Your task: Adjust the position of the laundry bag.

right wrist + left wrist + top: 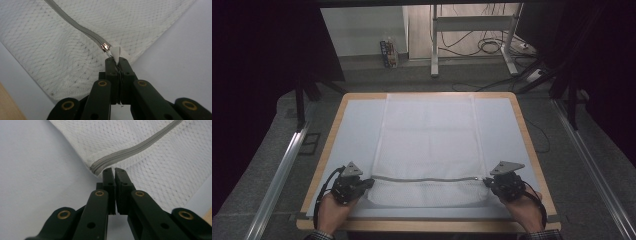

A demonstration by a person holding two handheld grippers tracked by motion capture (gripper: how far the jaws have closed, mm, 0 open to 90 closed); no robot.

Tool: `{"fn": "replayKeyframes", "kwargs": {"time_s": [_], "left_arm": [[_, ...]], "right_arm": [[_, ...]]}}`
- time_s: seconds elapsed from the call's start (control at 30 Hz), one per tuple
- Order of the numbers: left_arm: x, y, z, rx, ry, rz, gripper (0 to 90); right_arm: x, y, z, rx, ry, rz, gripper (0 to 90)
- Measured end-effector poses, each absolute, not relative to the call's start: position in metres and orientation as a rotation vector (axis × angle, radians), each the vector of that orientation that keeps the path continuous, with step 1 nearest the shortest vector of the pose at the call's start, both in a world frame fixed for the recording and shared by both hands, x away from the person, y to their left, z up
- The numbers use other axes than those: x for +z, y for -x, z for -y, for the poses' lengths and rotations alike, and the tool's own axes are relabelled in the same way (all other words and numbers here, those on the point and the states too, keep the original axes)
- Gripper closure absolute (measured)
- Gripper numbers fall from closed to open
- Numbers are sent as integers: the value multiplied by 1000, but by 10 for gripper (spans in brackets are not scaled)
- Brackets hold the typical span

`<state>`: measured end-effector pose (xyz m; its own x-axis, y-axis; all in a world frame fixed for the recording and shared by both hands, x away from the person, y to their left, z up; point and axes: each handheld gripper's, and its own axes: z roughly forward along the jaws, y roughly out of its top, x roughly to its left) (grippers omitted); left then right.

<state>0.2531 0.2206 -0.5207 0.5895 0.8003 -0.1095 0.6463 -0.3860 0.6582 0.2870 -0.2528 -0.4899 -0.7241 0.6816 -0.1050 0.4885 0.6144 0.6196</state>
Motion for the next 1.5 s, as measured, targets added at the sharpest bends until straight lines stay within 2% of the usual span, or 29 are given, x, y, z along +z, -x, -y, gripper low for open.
{"fn": "replayKeyframes", "kwargs": {"time_s": [0.47, 0.6, 0.83, 0.9, 0.93, 1.0, 1.03, 1.07, 1.1, 1.13, 1.17, 1.2, 1.23, 1.27, 1.3, 1.33, 1.37, 1.4, 1.43, 1.47, 1.5], "left_arm": [[-527, -243, -217, 260, -2219, -1132, 874], [-527, -242, -217, 268, -2218, -1131, 867], [-526, -242, -217, 309, -2224, -1133, 784], [-526, -241, -217, 331, -2219, -1133, 701], [-526, -241, -217, 331, -2219, -1133, 662], [-526, -239, -217, 354, -2202, -1138, 593], [-526, -239, -217, 354, -2202, -1138, 548], [-526, -238, -217, 361, -2198, -1138, 548], [-526, -236, -218, 365, -2183, -1134, 472], [-526, -236, -218, 365, -2183, -1134, 421], [-526, -236, -218, 369, -2169, -1135, 421], [-526, -236, -219, 365, -2162, -1134, 356], [-526, -235, -219, 365, -2153, -1134, 356], [-526, -235, -219, 361, -2148, -1128, 314], [-527, -235, -219, 344, -2144, -1120, 231], [-527, -235, -219, 344, -2144, -1120, 184], [-528, -235, -219, 344, -2147, -1119, 184], [-528, -236, -218, 349, -2154, -1129, 129], [-528, -236, -217, 351, -2163, -1134, 71], [-528, -236, -217, 351, -2179, -1126, 26], [-529, -236, -216, 354, -2190, -1125, 6]], "right_arm": [[-502, -279, 257, 775, -932, -2582, 859], [-502, -278, 256, 774, -919, -2585, 809], [-501, -274, 261, 787, -919, -2576, 709], [-500, -271, 263, 798, -914, -2568, 642], [-500, -271, 263, 798, -914, -2568, 642], [-499, -269, 266, 818, -916, -2563, 559], [-499, -269, 266, 818, -916, -2563, 559], [-499, -268, 266, 819, -920, -2559, 526], [-499, -268, 268, 829, -922, -2558, 461], [-499, -268, 268, 829, -922, -2558, 461], [-499, -267, 268, 833, -919, -2557, 426], [-500, -267, 269, 836, -922, -2553, 370], [-500, -267, 269, 836, -922, -2553, 370], [-500, -267, 269, 839, -922, -2553, 341], [-501, -267, 270, 854, -918, -2550, 280], [-501, -267, 270, 854, -918, -2550, 280], [-501, -268, 270, 864, -922, -2548, 251], [-502, -268, 271, 874, -930, -2545, 222], [-502, -269, 272, 891, -942, -2541, 188], [-503, -271, 273, 922, -976, -2535, 114], [-504, -272, 274, 933, -976, -2539, 90]]}}
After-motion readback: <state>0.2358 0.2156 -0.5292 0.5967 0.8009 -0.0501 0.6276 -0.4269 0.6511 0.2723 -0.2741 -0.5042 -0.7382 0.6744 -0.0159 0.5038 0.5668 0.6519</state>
